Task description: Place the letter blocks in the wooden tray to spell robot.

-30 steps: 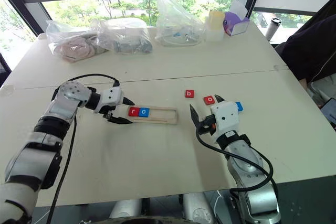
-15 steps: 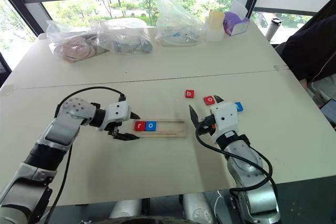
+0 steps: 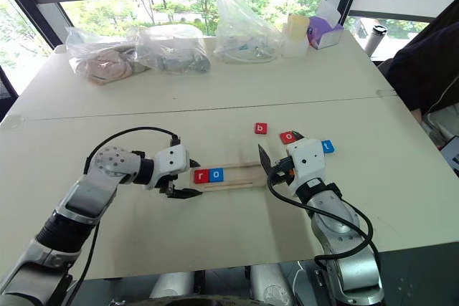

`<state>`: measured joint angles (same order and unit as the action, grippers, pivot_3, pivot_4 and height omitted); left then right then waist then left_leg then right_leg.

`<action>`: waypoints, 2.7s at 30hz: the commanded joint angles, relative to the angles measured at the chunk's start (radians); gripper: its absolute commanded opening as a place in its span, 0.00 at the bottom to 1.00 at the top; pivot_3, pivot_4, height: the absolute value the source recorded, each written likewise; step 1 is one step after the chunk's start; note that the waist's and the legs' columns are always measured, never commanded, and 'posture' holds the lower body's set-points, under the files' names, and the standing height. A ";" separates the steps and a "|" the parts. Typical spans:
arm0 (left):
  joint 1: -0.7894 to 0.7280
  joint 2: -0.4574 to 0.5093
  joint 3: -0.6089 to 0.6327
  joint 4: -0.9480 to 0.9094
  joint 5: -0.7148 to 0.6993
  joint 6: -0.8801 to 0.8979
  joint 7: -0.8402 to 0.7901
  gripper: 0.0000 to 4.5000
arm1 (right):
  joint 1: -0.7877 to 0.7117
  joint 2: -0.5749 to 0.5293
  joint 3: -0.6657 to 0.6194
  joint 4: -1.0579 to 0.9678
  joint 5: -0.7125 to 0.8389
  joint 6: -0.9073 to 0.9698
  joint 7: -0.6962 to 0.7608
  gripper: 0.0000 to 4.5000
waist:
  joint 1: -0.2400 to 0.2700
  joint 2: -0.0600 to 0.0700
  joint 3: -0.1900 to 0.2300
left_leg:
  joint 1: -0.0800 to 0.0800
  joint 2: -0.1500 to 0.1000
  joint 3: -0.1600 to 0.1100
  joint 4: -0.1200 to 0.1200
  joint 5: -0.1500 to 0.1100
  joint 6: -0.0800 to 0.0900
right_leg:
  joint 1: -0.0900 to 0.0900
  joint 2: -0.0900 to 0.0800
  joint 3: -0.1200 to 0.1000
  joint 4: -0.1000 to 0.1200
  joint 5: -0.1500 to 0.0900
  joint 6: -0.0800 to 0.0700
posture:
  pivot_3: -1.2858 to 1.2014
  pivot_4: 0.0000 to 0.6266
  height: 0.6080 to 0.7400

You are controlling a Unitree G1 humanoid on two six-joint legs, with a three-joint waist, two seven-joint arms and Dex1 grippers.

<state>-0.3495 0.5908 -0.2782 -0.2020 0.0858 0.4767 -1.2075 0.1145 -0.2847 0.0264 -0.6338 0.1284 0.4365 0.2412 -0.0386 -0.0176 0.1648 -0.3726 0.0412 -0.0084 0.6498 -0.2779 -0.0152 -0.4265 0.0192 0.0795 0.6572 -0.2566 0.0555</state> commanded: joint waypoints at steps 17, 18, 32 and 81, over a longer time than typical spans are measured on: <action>0.040 0.047 -0.098 0.017 -0.013 -0.006 0.043 0.70 | -0.024 0.000 0.001 -0.034 0.008 0.001 0.005 1.00 | -0.004 0.000 0.000 | 0.000 0.000 0.000 -0.001 0.000 0.000 | 0.000 0.000 0.000 -0.002 0.000 0.000 | 0.52 0.24 1.00; 0.042 0.046 -0.096 0.016 -0.019 0.000 0.042 0.81 | -0.023 -0.001 0.001 -0.035 0.007 0.000 0.006 1.00 | -0.004 0.000 0.000 | 0.000 0.000 0.000 -0.001 0.000 0.000 | 0.000 0.000 0.000 -0.002 0.000 0.000 | 0.52 0.24 1.00; 0.143 0.232 0.013 0.025 -0.126 -0.018 0.012 1.00 | -0.043 -0.006 -0.002 -0.021 0.015 0.006 0.025 1.00 | -0.034 0.000 0.000 | 0.002 0.006 0.000 -0.004 0.000 0.000 | -0.001 0.003 0.000 -0.002 -0.001 -0.003 | 0.52 0.24 1.00; 0.163 0.205 0.379 -0.206 -0.719 0.124 0.154 1.00 | -0.649 0.274 0.061 0.708 -0.086 0.316 -0.234 0.88 | -0.034 -0.006 0.007 | -0.014 0.005 0.002 -0.002 0.000 0.000 | -0.017 0.004 0.000 0.001 0.004 -0.007 | 0.52 0.24 1.00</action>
<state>-0.1729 0.7952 0.0951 -0.3975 -0.6391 0.6202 -1.0591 -0.5248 -0.0215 0.0737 0.0672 0.0502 0.7528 0.0126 -0.0726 -0.0238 0.1714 -0.3863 0.0465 -0.0067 0.6475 -0.2777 -0.0157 -0.4433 0.0228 0.0793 0.6581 -0.2528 0.0482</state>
